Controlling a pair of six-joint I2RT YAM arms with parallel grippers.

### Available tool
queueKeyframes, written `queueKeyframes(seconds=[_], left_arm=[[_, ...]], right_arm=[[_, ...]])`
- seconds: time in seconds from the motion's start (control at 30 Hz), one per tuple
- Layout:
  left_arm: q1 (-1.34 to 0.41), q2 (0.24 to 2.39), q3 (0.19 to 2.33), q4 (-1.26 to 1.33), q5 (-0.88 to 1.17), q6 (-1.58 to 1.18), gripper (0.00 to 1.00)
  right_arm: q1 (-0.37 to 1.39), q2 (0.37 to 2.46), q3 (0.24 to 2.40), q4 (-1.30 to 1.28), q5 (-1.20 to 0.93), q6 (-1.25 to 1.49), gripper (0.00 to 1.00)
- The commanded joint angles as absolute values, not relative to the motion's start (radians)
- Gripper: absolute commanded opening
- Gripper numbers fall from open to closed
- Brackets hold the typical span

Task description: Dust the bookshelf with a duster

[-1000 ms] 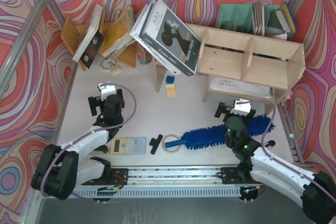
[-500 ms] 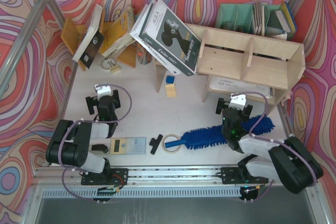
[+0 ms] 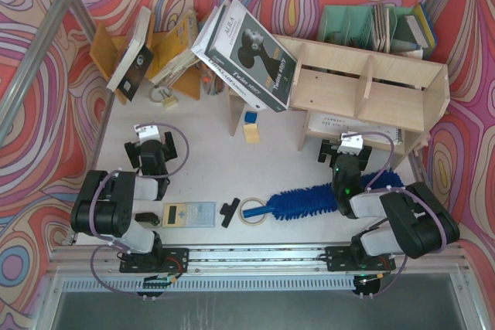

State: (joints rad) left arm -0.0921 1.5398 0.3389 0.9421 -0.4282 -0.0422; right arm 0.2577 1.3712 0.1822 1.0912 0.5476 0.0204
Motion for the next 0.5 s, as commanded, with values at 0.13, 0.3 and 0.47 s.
queueKeyframes(seconds=[0.13, 0.3, 0.47], left_arm=[[-0.072, 1.540, 0.357, 0.944, -0.408, -0.074, 0.98], [-0.071, 1.538, 0.360, 0.936, -0.406, -0.080, 0.98], [-0.066, 1.538, 0.362, 0.930, -0.400, -0.082, 0.98]], right_arm=[[0.172, 1.483, 0.256, 1.184, 0.335, -0.046, 0.99], [0.115, 1.580, 0.293, 1.233, 0.228, -0.052, 0.99], [0.109, 1.613, 0.302, 1.251, 0.193, -0.055, 0.99]])
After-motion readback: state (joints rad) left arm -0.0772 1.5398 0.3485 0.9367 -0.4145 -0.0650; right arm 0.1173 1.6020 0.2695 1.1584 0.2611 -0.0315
